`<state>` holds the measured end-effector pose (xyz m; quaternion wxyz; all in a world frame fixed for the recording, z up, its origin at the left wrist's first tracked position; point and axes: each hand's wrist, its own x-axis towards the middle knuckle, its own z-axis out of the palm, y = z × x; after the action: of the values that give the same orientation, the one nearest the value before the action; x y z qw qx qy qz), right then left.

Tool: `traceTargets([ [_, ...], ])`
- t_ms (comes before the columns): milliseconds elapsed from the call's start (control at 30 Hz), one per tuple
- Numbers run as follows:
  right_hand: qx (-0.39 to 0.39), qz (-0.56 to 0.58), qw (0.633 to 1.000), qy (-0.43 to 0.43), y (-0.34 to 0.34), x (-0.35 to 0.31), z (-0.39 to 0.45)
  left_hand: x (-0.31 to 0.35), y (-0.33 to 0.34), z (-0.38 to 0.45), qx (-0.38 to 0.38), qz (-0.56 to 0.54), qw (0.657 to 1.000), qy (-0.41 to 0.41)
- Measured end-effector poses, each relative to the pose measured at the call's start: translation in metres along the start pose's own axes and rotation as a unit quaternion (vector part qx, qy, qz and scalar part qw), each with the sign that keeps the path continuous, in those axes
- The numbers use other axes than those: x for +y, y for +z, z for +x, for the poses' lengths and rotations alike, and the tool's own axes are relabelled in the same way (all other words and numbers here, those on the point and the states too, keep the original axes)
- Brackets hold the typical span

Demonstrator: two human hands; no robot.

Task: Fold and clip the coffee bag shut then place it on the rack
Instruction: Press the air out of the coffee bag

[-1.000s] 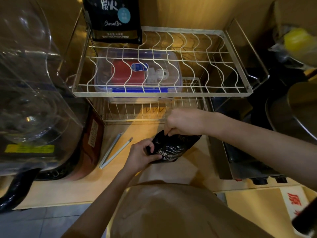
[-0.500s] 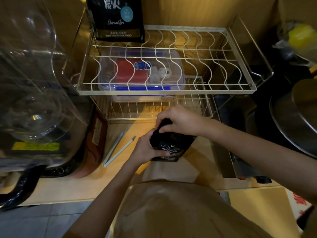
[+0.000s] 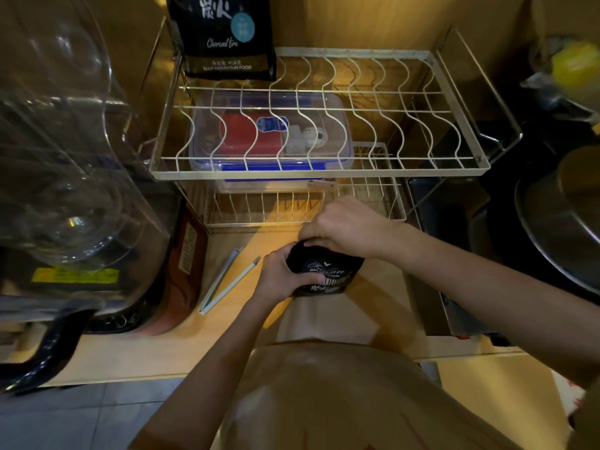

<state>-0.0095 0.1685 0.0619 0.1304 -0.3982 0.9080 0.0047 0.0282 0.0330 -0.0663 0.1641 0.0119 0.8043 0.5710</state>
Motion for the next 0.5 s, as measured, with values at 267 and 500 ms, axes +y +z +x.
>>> traceTargets([
  [267,0.041,0.293,0.947,0.128,0.005,0.032,-0.025,0.008,-0.008,0.007,-0.022,-0.001,1.000,0.021],
  [500,0.160,0.641,0.708,0.251,0.097,0.024,-0.065,0.024,-0.003,0.007,-0.018,-0.048,0.999,0.008],
])
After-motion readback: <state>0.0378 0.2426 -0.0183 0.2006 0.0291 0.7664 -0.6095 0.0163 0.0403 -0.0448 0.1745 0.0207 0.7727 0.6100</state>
